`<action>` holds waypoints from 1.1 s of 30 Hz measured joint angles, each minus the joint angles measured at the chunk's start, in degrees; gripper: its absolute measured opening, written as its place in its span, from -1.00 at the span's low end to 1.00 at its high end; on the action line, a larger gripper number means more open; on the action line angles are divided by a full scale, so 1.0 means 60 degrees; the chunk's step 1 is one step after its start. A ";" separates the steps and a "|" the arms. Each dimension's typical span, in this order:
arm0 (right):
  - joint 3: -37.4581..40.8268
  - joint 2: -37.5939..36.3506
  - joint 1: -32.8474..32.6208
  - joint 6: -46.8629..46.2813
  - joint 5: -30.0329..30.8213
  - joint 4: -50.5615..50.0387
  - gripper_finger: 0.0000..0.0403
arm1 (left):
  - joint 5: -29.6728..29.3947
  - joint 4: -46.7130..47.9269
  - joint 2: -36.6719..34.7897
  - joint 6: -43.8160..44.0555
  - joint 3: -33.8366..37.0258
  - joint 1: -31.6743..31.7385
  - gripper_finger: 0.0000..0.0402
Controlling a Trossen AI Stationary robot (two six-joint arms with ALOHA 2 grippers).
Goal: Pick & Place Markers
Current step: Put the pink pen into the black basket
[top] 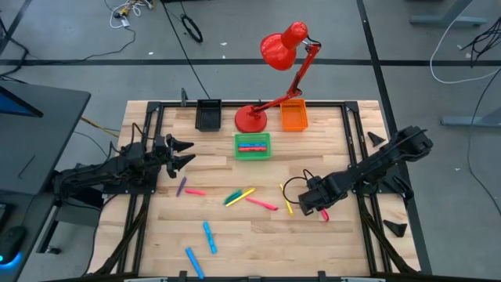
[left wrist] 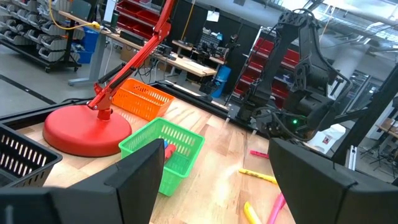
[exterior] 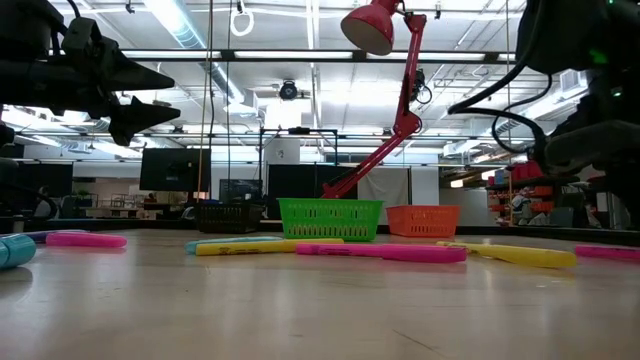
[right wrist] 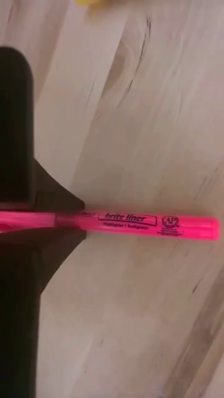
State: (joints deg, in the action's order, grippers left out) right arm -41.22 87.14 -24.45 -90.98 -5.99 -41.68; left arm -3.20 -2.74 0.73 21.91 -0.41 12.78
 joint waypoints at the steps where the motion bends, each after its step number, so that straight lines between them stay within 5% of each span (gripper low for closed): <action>1: -0.0026 -0.0037 0.0000 0.0023 0.0056 -0.0063 -0.92 | -0.0002 0.0000 0.0000 0.0000 0.0000 0.0002 0.47; 17: -0.1297 -0.0920 0.0621 0.2466 0.0435 -0.1653 -0.93 | -0.0001 0.0000 0.0000 0.0000 -0.0001 0.0002 0.47; 33: -0.3630 -0.1430 0.1082 0.2998 -0.0096 -0.4691 -0.93 | 0.0000 0.0000 0.0000 0.0000 0.0002 0.0004 0.47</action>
State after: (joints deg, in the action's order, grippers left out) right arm -63.00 78.56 -17.96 -72.99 -6.57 -69.83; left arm -3.20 -2.74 0.73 21.91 -0.40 12.80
